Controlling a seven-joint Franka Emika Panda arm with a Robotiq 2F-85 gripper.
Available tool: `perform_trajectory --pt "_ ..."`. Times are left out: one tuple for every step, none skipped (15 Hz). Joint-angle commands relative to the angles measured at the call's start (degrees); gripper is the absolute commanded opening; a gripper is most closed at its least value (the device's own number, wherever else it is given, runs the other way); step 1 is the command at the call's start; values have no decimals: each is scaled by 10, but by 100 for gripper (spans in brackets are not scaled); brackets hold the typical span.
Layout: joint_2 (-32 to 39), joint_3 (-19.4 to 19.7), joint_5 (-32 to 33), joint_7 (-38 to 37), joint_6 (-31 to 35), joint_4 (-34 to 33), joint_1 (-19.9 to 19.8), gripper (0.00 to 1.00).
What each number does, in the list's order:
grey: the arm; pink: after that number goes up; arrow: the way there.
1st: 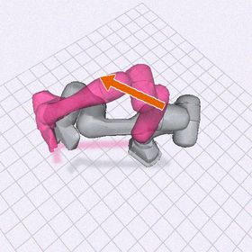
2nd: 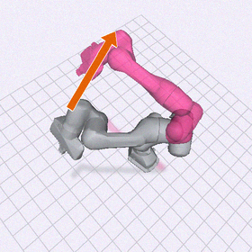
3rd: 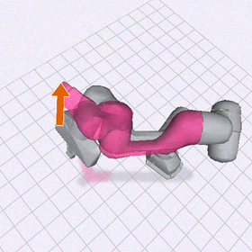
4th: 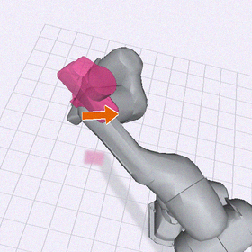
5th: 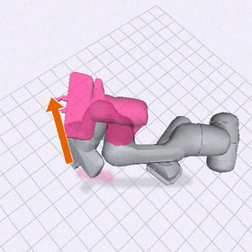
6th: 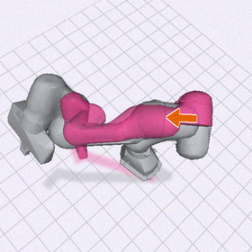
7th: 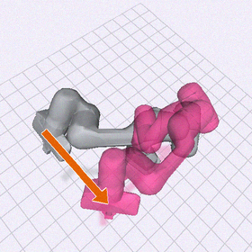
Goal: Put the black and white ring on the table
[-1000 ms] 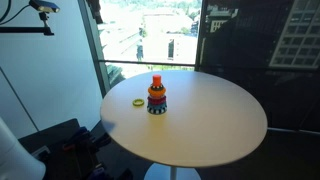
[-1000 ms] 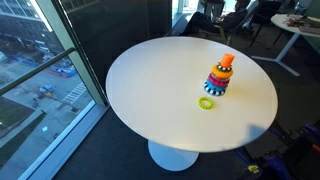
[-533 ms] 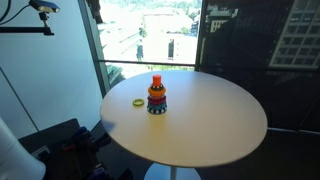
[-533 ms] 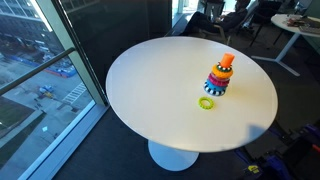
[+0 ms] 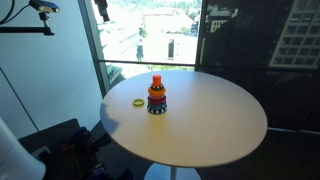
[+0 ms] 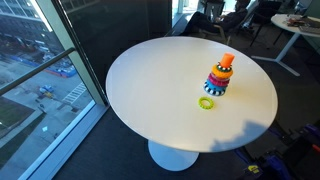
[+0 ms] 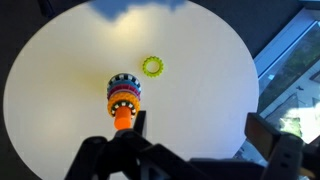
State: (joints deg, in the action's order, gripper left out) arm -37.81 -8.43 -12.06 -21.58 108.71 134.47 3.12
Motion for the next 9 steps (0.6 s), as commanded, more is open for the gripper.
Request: perform_trajectory --pt "52 -16 4 -28 18 -40 -17 100" --pt "70 -20 7 -35 22 -51 -20 100" --pt "85 -23 12 -42 23 -61 -22 100" --pt "103 -26 17 -49 23 -73 -24 100" --pt "120 -29 23 -56 19 -85 -26 100" --pt "140 -30 30 -63 14 -100 -28 100" --pt "159 -31 38 -69 8 -114 -29 100" --pt "177 -30 47 -73 0 -127 -29 100" --pt "192 -29 57 -77 -4 -138 -28 100"
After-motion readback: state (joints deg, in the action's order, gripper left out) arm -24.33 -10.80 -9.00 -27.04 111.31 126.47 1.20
